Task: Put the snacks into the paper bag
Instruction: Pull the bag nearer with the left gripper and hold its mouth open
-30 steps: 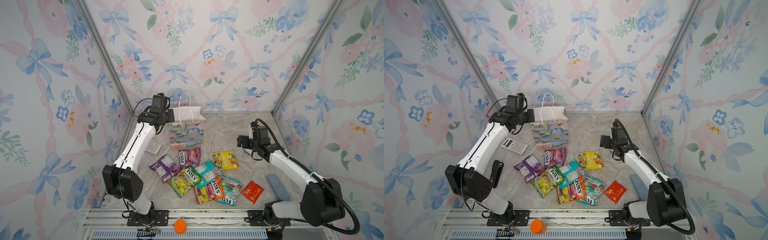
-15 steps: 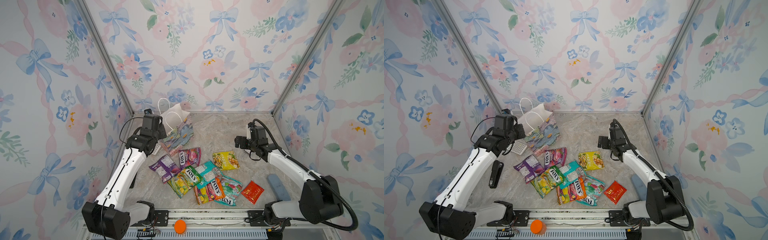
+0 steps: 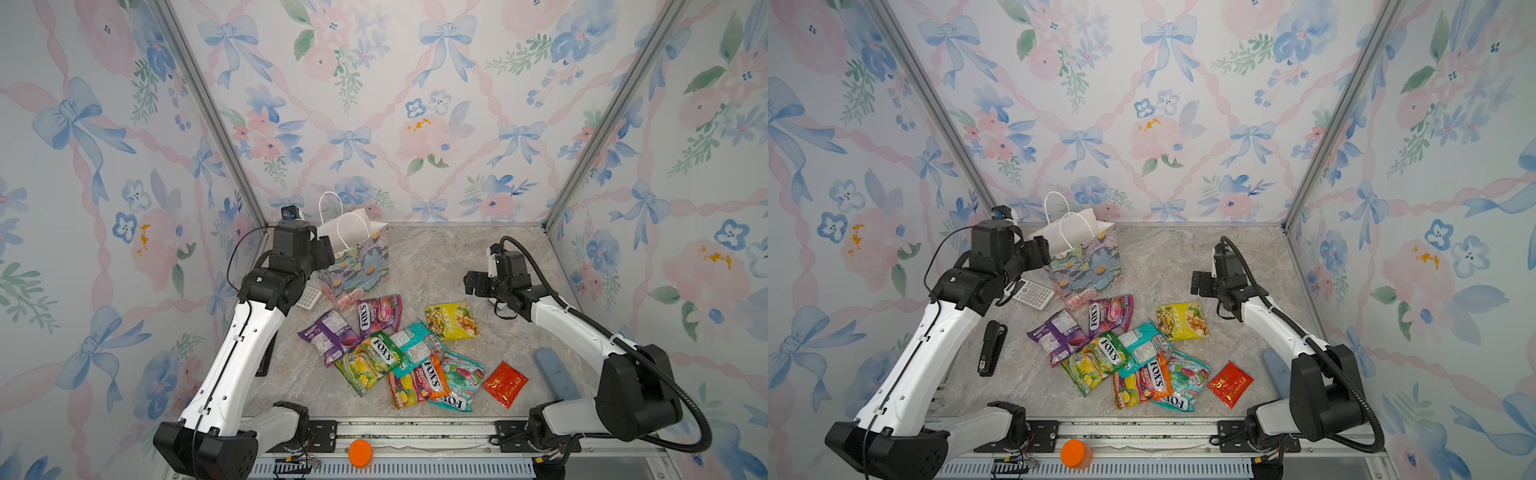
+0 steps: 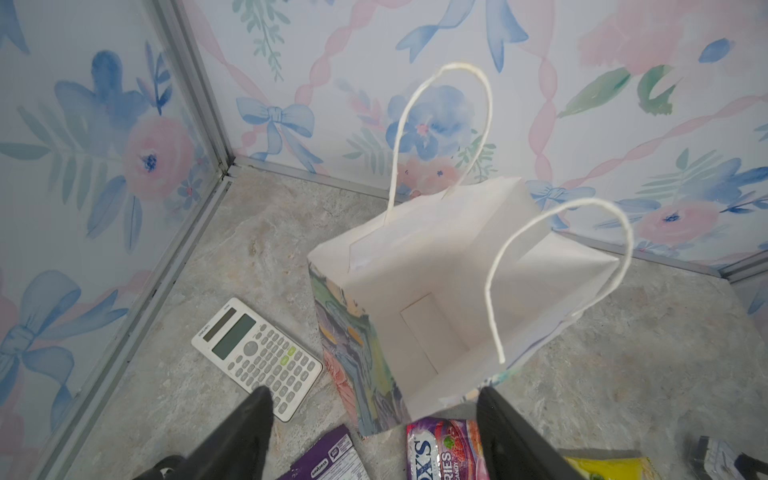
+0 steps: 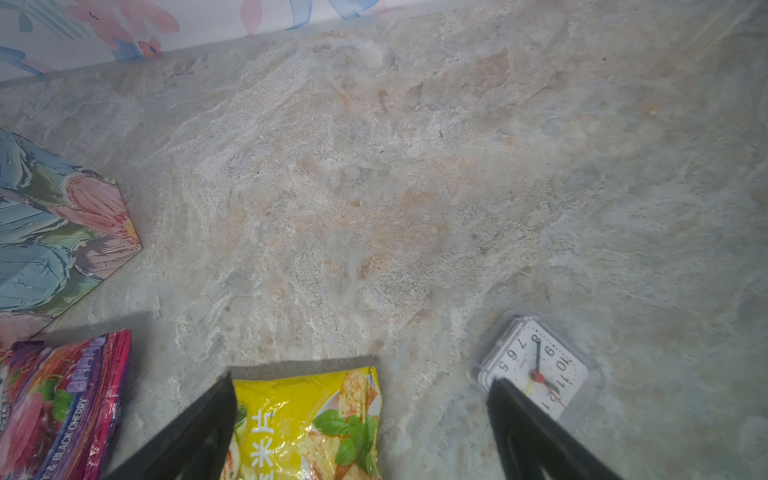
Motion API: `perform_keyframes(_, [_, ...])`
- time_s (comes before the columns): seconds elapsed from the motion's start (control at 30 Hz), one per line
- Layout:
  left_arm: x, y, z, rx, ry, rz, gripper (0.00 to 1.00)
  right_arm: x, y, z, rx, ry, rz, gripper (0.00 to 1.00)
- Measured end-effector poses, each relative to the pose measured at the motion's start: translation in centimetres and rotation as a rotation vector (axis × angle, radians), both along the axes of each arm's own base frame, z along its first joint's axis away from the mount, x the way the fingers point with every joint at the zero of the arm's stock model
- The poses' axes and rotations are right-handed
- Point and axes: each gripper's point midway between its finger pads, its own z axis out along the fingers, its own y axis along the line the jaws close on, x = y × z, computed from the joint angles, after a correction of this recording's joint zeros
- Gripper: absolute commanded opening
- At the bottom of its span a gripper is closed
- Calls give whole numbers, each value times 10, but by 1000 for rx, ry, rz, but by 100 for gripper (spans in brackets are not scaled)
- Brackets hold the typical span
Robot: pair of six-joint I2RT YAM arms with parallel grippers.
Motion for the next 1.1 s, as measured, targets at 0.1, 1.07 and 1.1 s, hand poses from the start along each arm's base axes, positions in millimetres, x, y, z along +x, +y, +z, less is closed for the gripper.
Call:
perform_keyframes(0.1, [16, -5, 28, 44, -53, -39, 82, 0, 0, 1, 0, -1, 0, 97])
perform_keyframes(1.07, [119, 1, -68, 66, 236, -266, 71, -4, 7, 26, 40, -33, 8, 97])
perform_keyframes(1.1, [119, 3, -69, 68, 240, -264, 70, -5, 7, 26, 41, -33, 8, 97])
